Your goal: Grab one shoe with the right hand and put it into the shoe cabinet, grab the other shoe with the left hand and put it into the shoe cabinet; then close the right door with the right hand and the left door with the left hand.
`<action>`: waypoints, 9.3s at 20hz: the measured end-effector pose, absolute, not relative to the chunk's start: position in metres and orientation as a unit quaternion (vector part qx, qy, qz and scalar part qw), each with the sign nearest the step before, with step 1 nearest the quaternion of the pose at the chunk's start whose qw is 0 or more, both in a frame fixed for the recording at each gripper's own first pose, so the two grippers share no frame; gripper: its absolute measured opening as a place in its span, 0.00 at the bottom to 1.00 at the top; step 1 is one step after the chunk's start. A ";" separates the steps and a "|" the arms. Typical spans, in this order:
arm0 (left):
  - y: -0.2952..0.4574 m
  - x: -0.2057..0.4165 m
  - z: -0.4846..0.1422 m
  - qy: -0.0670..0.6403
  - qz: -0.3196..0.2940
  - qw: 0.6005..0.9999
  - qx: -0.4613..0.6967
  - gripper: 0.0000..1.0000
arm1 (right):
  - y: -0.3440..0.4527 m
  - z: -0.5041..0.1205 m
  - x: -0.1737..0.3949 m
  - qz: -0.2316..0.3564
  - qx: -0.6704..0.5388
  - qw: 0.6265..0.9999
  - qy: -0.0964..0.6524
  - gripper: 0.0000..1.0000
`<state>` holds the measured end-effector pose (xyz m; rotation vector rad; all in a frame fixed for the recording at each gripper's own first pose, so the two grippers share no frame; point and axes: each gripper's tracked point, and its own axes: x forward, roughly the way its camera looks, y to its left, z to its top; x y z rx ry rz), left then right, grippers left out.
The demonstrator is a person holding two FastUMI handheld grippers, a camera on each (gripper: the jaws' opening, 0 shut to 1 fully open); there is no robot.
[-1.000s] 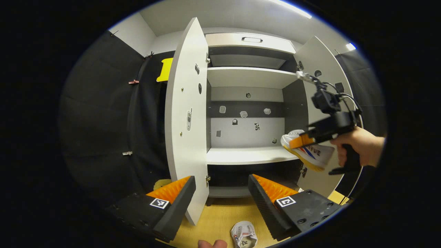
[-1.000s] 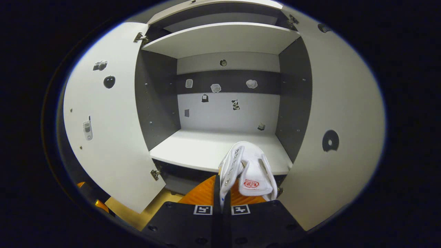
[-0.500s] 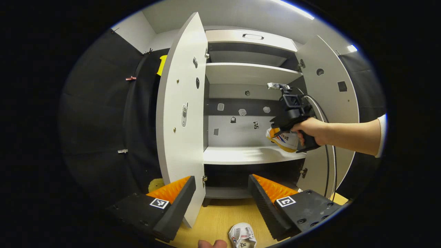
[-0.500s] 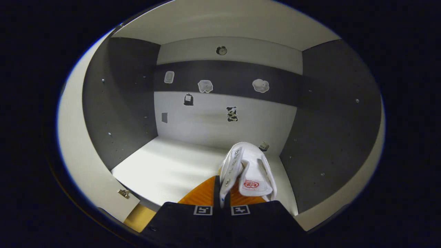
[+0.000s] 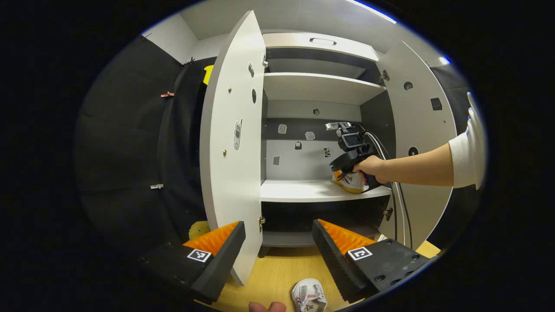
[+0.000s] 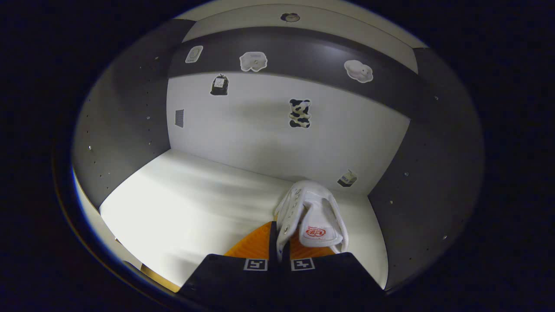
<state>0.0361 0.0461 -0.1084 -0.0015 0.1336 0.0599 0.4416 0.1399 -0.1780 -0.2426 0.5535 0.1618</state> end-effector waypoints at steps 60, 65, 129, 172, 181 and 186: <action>-0.006 0.029 -0.457 0.301 -0.022 0.952 0.056 0.23 | -0.057 0.024 -0.008 -0.007 -0.023 1.000 0.018 0.98; -0.006 0.025 -0.446 0.331 -0.032 0.941 0.064 0.06 | -0.057 0.025 -0.014 -0.004 -0.016 1.000 0.015 0.98; -0.009 0.428 -0.115 0.255 0.134 0.958 0.003 0.33 | -0.176 -0.027 -0.002 -0.052 0.024 0.996 0.061 0.98; -0.003 0.014 0.002 0.055 0.036 0.998 0.014 0.95 | -0.175 0.023 0.098 -0.025 0.045 0.998 0.024 0.97; 0.038 -0.002 0.001 0.053 0.041 0.998 -0.002 0.95 | -0.119 0.022 0.091 -0.014 0.063 0.998 0.020 0.97; 0.059 -0.010 0.009 0.042 0.049 0.998 -0.008 0.94 | -0.064 0.020 0.099 0.028 0.066 0.997 0.027 0.97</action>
